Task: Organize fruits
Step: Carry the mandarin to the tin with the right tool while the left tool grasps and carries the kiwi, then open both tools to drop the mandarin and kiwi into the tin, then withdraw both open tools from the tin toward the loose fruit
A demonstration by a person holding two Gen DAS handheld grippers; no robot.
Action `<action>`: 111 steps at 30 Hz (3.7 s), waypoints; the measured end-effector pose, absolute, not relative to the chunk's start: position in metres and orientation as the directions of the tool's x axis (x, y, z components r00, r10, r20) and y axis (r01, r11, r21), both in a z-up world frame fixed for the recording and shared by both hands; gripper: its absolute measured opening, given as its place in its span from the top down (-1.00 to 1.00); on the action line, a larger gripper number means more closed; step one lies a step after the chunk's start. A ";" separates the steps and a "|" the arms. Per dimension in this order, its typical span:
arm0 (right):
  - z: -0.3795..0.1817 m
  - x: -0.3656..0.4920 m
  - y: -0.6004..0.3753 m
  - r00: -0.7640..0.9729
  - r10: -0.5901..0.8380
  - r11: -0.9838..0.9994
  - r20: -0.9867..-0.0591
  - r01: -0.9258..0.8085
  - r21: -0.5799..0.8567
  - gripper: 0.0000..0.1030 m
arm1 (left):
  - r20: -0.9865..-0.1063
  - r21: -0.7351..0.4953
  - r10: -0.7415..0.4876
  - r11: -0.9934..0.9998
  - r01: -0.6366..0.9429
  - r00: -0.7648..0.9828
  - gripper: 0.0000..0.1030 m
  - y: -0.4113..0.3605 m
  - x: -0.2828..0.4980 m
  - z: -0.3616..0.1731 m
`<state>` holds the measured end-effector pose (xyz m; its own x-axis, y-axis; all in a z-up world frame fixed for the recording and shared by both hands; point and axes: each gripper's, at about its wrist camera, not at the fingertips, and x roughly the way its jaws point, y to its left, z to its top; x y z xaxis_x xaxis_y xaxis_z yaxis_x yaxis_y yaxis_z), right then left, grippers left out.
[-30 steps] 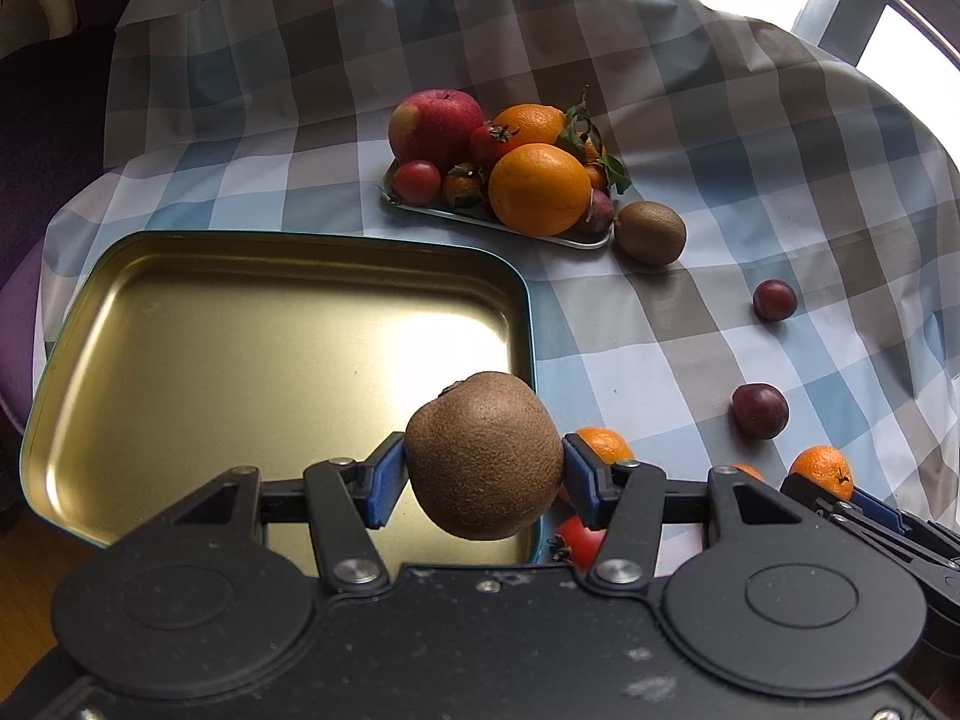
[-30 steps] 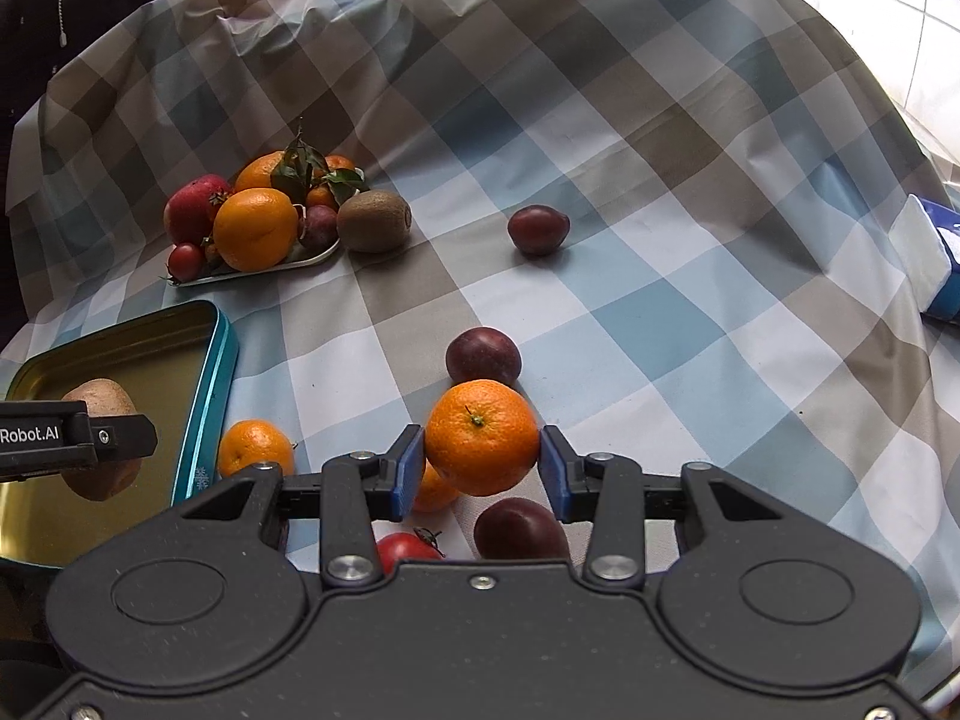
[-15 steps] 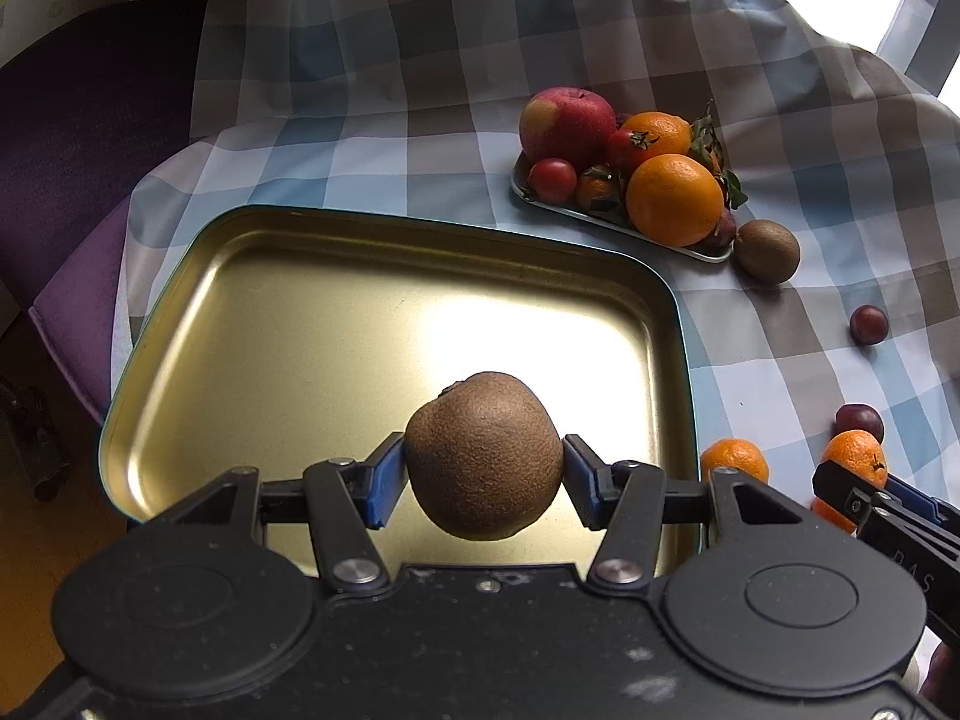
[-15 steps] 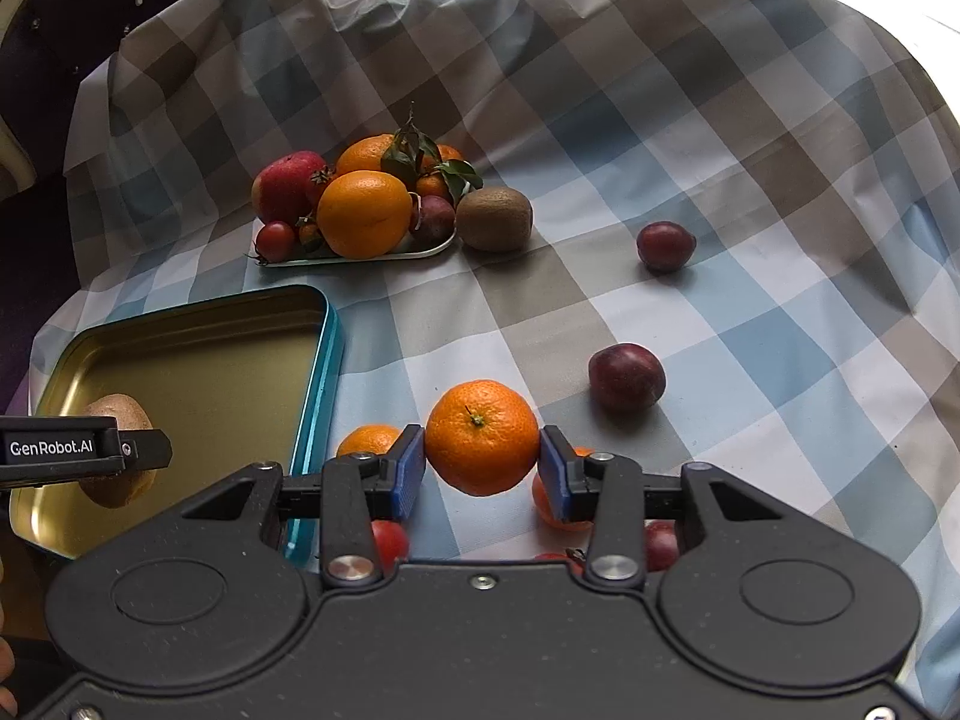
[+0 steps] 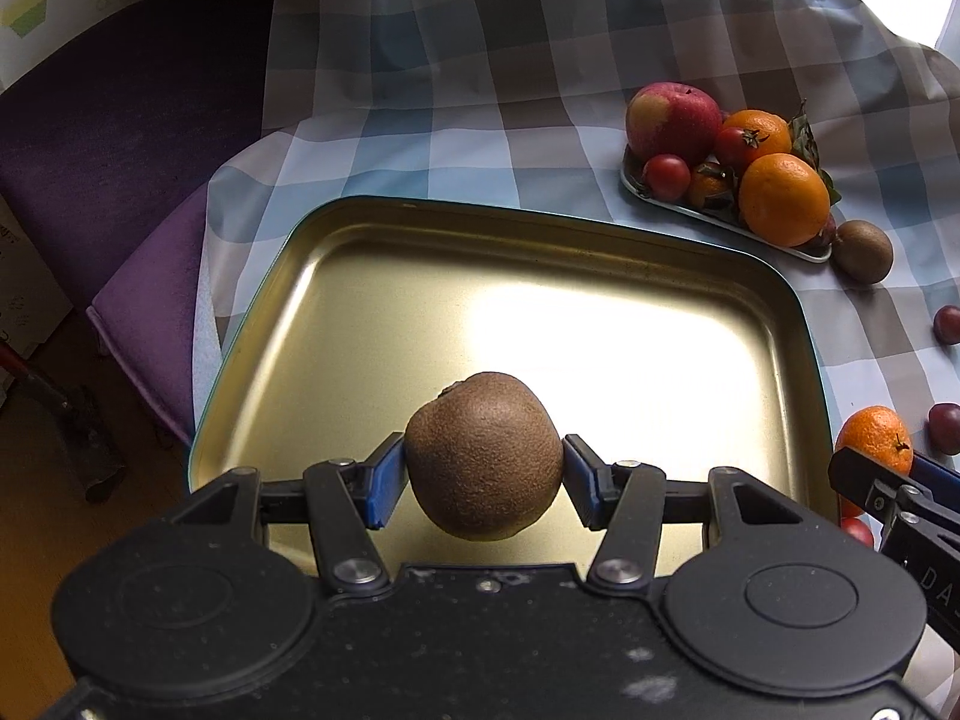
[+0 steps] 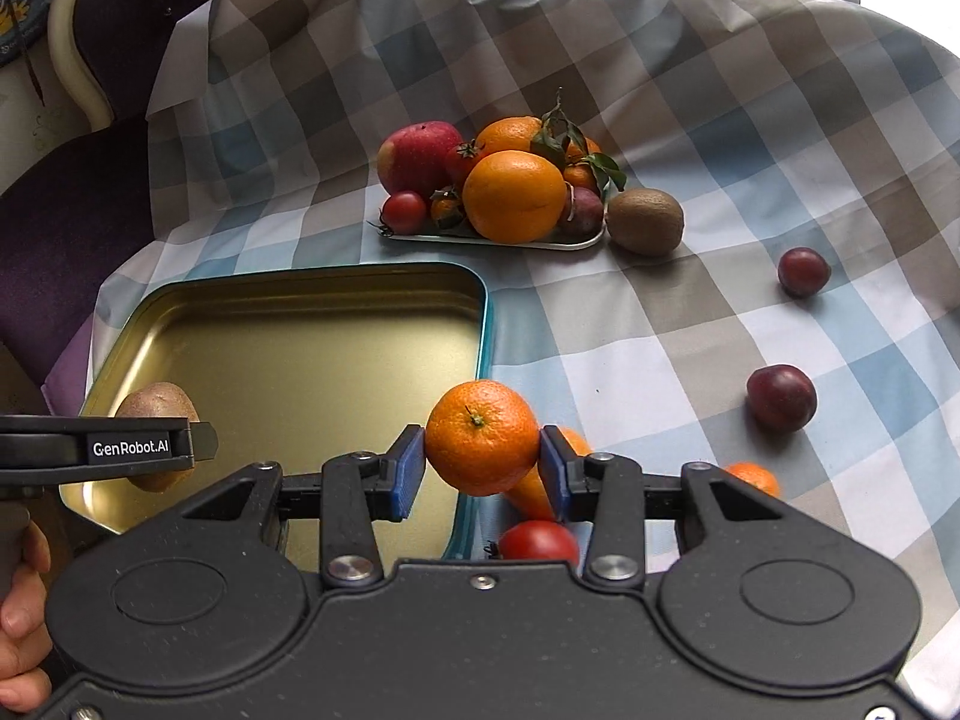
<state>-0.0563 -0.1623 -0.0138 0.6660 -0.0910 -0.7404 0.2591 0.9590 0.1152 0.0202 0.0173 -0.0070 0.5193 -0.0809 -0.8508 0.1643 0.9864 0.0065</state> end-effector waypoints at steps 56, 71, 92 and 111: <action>-0.024 -0.030 -0.116 0.649 -0.059 0.980 -0.758 0.183 0.080 0.02 | -0.837 0.055 -0.025 0.990 0.129 0.546 -0.25 0.053 0.036 -0.009; -0.021 -0.039 -0.121 0.641 -0.073 0.978 -0.764 0.195 0.069 0.02 | -0.851 0.025 -0.071 0.984 0.175 0.521 -0.34 0.032 0.026 -0.004; -0.019 -0.070 -0.182 0.623 -0.163 0.938 -0.765 0.337 0.074 0.02 | -0.849 0.028 -0.136 0.953 0.302 0.510 -0.37 -0.041 0.010 0.000; -0.026 -0.105 -0.249 0.562 -0.259 0.860 -0.786 0.505 0.077 0.02 | -0.847 0.005 -0.211 0.915 0.405 0.487 -0.38 -0.101 -0.007 0.002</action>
<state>-0.1053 -0.2494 -0.0261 0.5618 -0.2594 -0.7856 0.5045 0.8600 0.0768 -0.0066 -0.1008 0.0020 0.4875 -0.2110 -0.8473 0.4045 0.9145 0.0050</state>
